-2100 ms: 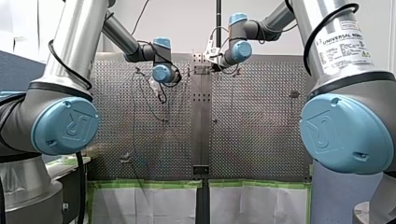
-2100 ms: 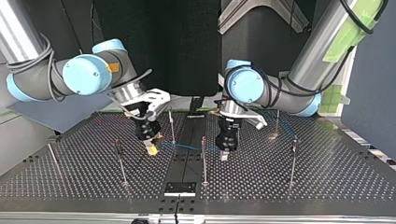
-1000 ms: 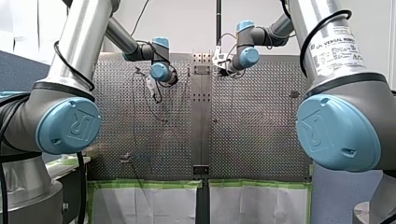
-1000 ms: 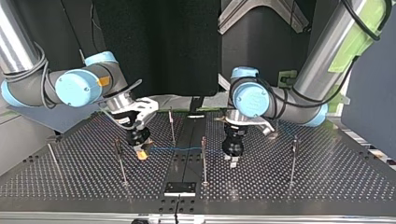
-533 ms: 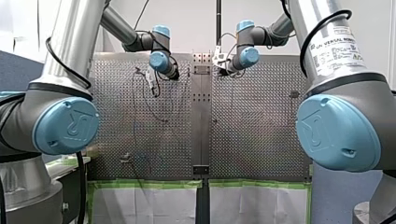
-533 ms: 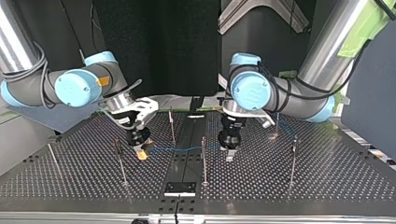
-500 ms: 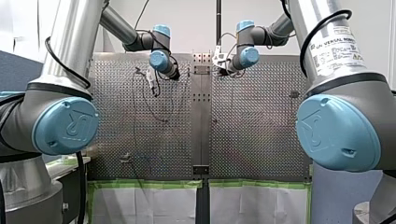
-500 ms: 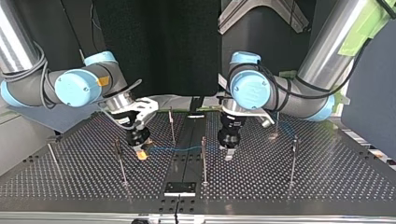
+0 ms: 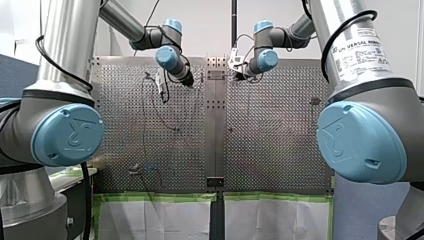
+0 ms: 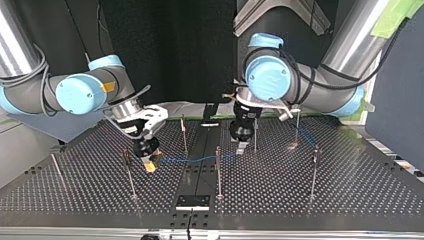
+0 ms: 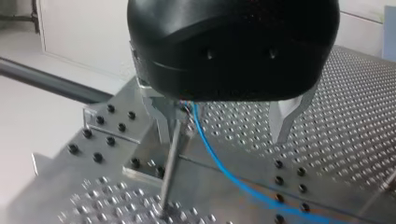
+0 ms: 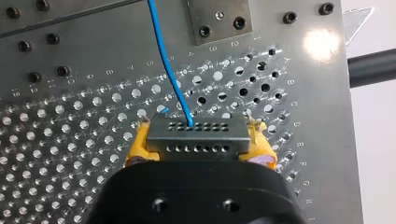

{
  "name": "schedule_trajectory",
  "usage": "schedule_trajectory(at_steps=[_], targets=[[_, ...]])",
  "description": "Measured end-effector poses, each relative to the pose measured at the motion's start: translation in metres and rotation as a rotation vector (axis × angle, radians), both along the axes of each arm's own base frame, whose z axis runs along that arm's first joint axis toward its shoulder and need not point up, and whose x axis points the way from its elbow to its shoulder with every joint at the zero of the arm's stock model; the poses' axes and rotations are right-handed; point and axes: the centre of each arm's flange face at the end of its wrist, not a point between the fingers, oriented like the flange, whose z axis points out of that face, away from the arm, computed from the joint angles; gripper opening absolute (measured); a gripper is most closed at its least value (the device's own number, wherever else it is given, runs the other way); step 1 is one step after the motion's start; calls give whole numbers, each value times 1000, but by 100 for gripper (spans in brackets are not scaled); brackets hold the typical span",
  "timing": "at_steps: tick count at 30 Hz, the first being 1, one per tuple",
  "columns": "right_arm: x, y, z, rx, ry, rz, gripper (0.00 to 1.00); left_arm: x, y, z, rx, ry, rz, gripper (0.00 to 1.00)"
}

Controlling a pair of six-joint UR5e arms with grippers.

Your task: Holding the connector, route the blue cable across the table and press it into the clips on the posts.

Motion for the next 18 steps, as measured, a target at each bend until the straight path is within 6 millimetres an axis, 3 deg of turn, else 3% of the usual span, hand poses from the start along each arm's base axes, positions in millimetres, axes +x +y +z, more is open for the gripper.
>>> schedule_trajectory(at_steps=[6,18], targets=[[-3,-1,3,-2,-5,-5,0,-20,-12,20,17,-52,-31,100],[-9,-4,4,1,-5,-16,0,-51,-57,32,-1,-136,-45,100]])
